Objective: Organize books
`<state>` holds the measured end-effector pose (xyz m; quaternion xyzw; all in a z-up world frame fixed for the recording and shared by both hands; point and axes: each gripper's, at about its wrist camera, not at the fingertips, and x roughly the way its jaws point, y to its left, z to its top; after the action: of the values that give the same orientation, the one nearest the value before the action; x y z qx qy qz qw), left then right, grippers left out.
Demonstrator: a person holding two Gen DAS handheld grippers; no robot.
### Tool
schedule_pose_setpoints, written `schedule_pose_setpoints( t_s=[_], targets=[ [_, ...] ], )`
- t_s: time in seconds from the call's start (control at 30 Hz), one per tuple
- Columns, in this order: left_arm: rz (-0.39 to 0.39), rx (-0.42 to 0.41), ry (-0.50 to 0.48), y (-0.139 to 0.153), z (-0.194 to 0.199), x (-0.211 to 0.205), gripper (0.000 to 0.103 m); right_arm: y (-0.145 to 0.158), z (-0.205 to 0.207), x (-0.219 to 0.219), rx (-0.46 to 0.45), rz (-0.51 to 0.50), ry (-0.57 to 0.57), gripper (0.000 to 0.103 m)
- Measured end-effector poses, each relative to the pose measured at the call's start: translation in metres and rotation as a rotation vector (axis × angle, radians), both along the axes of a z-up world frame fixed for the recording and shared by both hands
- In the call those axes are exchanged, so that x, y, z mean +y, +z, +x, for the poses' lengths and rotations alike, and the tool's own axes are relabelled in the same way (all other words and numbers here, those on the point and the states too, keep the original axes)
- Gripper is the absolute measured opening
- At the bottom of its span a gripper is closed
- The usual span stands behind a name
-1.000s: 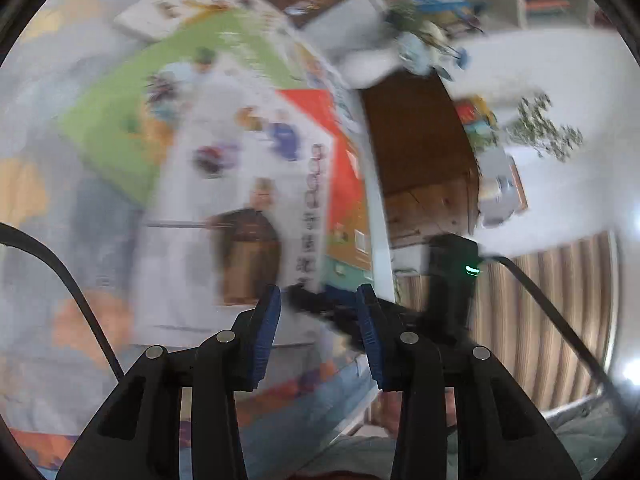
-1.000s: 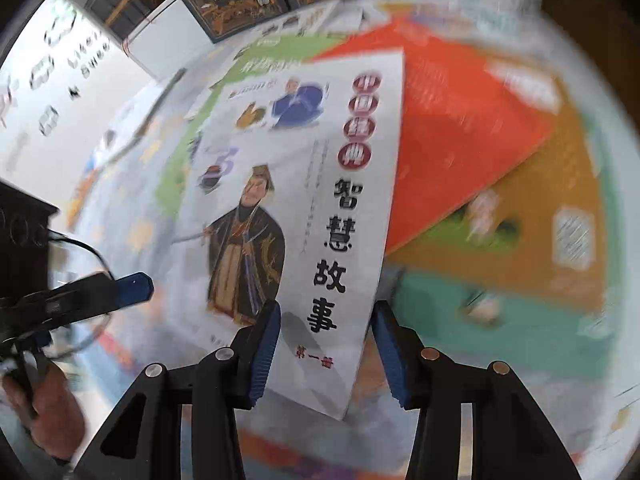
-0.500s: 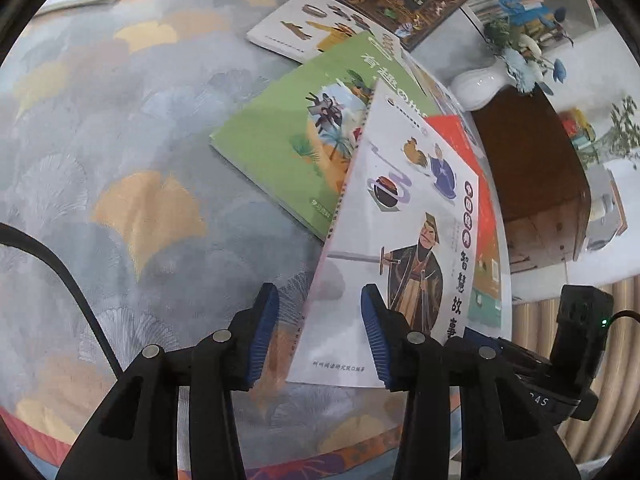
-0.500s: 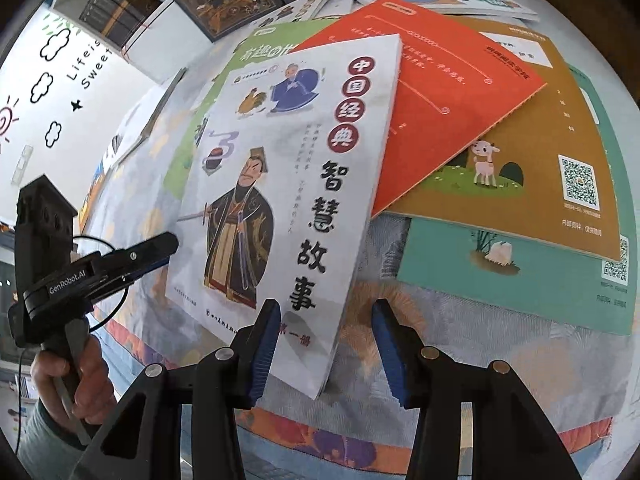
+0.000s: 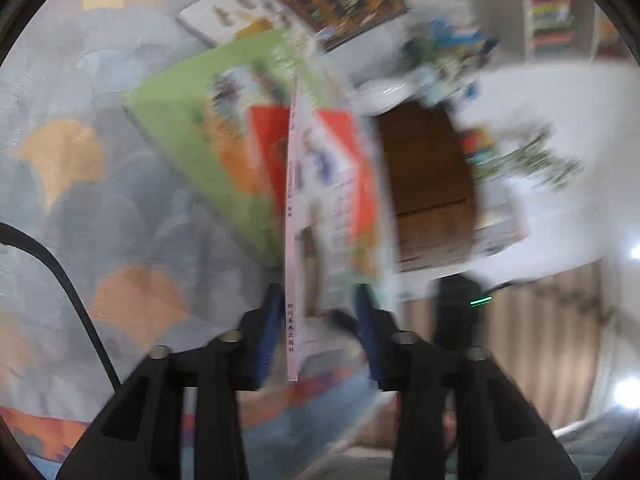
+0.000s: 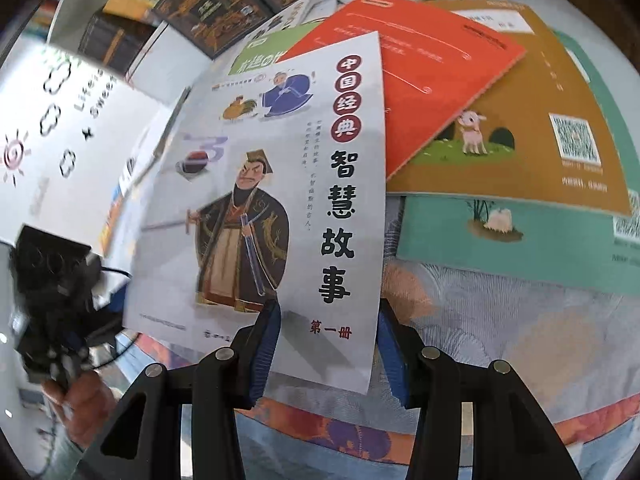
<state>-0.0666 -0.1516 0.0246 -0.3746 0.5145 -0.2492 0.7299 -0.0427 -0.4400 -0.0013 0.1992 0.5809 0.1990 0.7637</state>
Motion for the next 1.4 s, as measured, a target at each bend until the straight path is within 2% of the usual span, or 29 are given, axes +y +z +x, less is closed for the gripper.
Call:
schedule_pose_setpoints(
  t_s=[0.07, 0.17, 0.3, 0.4, 0.5, 0.57, 0.63, 0.67, 0.73, 0.8, 0.93, 1.0, 1.17, 1.27, 1.4],
  targets=[
    [0.046, 0.027, -0.02, -0.01, -0.002, -0.006, 0.009, 0.0, 0.001, -0.003, 0.007, 0.014, -0.01, 0.047],
    [0.05, 0.023, -0.013, -0.009, -0.004, -0.013, 0.009, 0.001, 0.0, -0.004, 0.007, 0.01, -0.011, 0.047],
    [-0.142, 0.056, 0.02, -0.007, 0.006, -0.012, 0.009, -0.001, 0.003, -0.014, 0.034, 0.048, -0.02, 0.05],
    [-0.231, 0.07, 0.024, -0.002, 0.014, -0.016, 0.009, -0.008, 0.003, -0.026, 0.093, 0.176, -0.068, 0.057],
    [-0.315, 0.099, 0.03, -0.004, 0.016, -0.016, 0.01, -0.023, 0.005, -0.044, 0.165, 0.354, -0.142, 0.06],
    [-0.336, 0.114, 0.029, -0.005, 0.016, -0.016, 0.01, -0.033, 0.005, -0.054, 0.207, 0.456, -0.191, 0.06],
    [-0.351, 0.138, 0.028, -0.009, 0.016, -0.019, 0.01, -0.039, 0.003, -0.059, 0.22, 0.518, -0.225, 0.055],
    [-0.345, 0.143, 0.026, -0.01, 0.016, -0.021, 0.009, -0.038, 0.001, -0.059, 0.218, 0.533, -0.228, 0.043],
    [-0.295, 0.143, 0.021, -0.01, 0.016, -0.022, 0.009, -0.03, -0.002, -0.06, 0.189, 0.497, -0.228, 0.038],
    [-0.234, 0.147, 0.01, -0.01, 0.013, -0.02, 0.009, -0.014, -0.002, -0.053, 0.138, 0.415, -0.197, 0.03],
    [-0.031, 0.103, -0.044, 0.0, 0.012, -0.029, 0.009, 0.016, -0.003, -0.029, 0.034, 0.193, -0.108, 0.028],
    [0.038, 0.077, -0.072, 0.008, 0.013, -0.036, 0.009, 0.03, -0.006, -0.014, -0.022, 0.068, -0.058, 0.028],
    [0.187, -0.017, -0.122, 0.034, 0.01, -0.05, 0.009, 0.054, -0.021, 0.015, -0.118, -0.126, 0.043, 0.028],
    [0.239, -0.065, -0.16, 0.047, 0.008, -0.056, 0.009, 0.066, -0.036, 0.033, -0.171, -0.219, 0.093, 0.028],
    [0.223, -0.119, -0.184, 0.06, 0.007, -0.049, 0.009, 0.078, -0.045, 0.048, -0.219, -0.273, 0.127, 0.028]
  ],
)
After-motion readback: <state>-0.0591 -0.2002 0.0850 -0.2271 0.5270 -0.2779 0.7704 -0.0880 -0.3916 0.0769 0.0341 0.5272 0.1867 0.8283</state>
